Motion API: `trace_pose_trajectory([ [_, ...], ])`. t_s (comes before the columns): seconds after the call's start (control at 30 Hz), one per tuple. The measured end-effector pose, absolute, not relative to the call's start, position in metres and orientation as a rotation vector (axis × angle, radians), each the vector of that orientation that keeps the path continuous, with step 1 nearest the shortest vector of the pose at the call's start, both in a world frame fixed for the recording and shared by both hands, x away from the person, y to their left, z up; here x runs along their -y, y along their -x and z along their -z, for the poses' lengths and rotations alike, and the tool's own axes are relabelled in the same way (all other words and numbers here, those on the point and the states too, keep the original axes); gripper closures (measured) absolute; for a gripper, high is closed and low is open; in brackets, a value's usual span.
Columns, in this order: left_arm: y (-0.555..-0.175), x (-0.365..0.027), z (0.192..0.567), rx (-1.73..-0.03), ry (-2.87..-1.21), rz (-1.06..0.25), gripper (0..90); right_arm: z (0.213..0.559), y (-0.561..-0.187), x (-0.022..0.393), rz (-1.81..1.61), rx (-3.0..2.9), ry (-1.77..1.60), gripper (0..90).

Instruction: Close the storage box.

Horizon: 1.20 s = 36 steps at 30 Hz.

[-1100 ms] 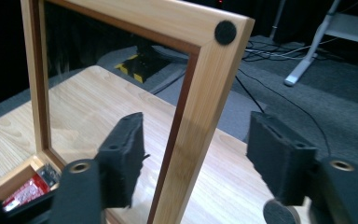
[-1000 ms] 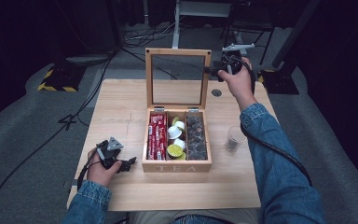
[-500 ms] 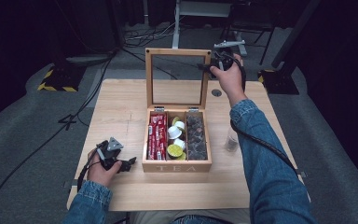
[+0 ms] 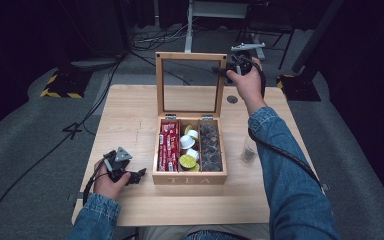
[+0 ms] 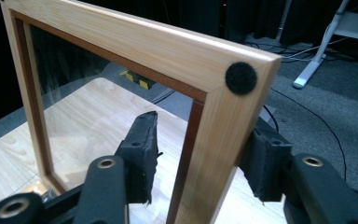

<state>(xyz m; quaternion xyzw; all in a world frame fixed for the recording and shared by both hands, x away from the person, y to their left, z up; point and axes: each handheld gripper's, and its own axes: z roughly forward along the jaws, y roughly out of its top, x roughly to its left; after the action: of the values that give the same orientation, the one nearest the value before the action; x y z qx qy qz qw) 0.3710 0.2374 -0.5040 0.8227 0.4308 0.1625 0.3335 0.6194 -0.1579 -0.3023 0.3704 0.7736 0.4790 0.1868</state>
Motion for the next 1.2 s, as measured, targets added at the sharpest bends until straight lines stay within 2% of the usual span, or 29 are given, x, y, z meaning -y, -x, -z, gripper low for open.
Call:
trace_pose_trajectory([
  [0.57, -0.371, -0.237, 0.504, -1.129, -2.148, -0.423, 13.6, 0.283, -0.574, 0.171, -1.339, -2.240, -0.862, 60.0],
  [1.2, -0.371, -0.237, 0.504, -1.129, -2.150, -0.424, 13.6, 0.271, -0.522, 0.178, -1.323, -2.295, -0.725, 63.0],
])
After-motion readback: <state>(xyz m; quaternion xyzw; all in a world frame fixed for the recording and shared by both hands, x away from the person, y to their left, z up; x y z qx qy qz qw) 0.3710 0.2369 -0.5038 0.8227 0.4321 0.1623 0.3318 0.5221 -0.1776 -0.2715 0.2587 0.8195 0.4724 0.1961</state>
